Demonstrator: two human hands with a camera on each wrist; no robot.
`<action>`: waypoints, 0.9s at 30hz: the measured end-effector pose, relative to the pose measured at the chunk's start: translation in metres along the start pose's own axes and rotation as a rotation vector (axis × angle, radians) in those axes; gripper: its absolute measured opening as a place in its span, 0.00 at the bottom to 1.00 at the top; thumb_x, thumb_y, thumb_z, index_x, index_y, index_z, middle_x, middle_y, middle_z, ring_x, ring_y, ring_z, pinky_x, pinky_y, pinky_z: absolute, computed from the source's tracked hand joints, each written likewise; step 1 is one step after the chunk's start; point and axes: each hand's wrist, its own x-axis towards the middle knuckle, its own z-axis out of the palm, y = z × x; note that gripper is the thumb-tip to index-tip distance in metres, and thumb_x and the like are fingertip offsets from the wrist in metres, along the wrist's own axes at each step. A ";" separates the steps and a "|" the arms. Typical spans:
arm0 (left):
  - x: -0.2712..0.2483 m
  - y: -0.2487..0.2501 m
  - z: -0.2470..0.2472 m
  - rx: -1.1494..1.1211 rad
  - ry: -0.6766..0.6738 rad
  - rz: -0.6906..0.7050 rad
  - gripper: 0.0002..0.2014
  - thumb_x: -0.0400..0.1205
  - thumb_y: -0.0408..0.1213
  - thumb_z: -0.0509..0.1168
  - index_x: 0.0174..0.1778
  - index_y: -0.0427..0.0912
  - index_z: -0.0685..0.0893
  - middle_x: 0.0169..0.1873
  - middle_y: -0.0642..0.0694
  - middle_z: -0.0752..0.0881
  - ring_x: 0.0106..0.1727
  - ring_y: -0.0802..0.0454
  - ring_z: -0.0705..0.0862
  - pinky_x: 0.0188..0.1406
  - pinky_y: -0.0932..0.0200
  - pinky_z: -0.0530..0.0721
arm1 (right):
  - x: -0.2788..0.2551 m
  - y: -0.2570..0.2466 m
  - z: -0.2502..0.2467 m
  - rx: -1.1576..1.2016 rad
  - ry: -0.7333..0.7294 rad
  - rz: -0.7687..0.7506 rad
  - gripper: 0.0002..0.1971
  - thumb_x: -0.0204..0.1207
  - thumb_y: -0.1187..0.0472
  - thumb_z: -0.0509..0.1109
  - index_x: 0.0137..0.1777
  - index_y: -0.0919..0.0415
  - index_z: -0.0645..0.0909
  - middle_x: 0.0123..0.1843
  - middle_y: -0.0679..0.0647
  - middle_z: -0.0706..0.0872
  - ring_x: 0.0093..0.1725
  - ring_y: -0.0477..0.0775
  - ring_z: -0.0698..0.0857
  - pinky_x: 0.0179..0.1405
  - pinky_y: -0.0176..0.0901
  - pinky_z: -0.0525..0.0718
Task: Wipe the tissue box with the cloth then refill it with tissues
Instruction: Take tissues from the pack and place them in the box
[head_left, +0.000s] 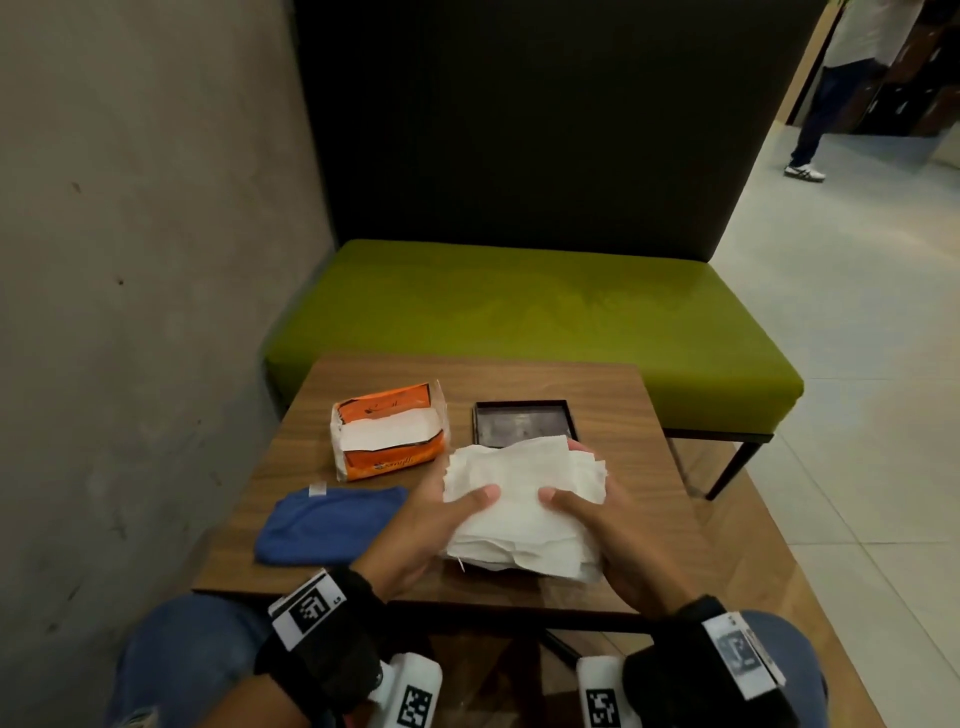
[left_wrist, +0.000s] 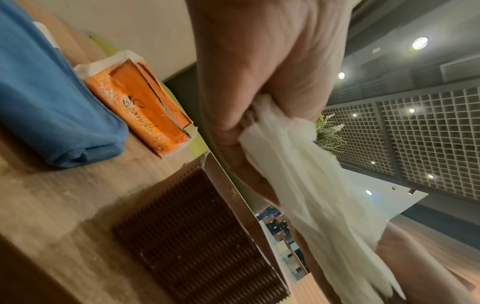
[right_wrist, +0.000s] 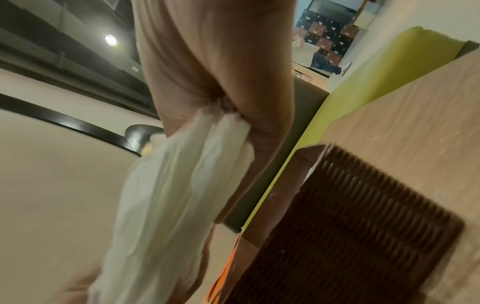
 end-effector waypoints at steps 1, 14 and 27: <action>0.002 -0.001 -0.004 -0.001 -0.017 -0.013 0.20 0.79 0.29 0.67 0.67 0.45 0.76 0.56 0.47 0.87 0.56 0.51 0.87 0.51 0.61 0.87 | 0.000 0.000 -0.004 -0.038 -0.002 0.005 0.26 0.73 0.71 0.73 0.68 0.47 0.76 0.58 0.55 0.89 0.55 0.57 0.90 0.49 0.52 0.90; 0.049 0.025 -0.010 0.691 0.001 0.507 0.13 0.77 0.31 0.71 0.56 0.45 0.82 0.46 0.57 0.85 0.47 0.64 0.83 0.44 0.80 0.75 | 0.035 -0.049 -0.022 -0.731 0.086 -0.237 0.27 0.70 0.78 0.71 0.68 0.60 0.77 0.51 0.53 0.83 0.41 0.35 0.79 0.31 0.20 0.78; 0.072 -0.012 -0.023 1.520 -0.128 0.799 0.28 0.57 0.22 0.71 0.46 0.51 0.68 0.45 0.50 0.77 0.47 0.52 0.69 0.40 0.62 0.64 | 0.038 -0.013 -0.017 -1.518 -0.103 -0.477 0.16 0.67 0.66 0.74 0.55 0.58 0.79 0.56 0.55 0.79 0.57 0.59 0.78 0.48 0.47 0.72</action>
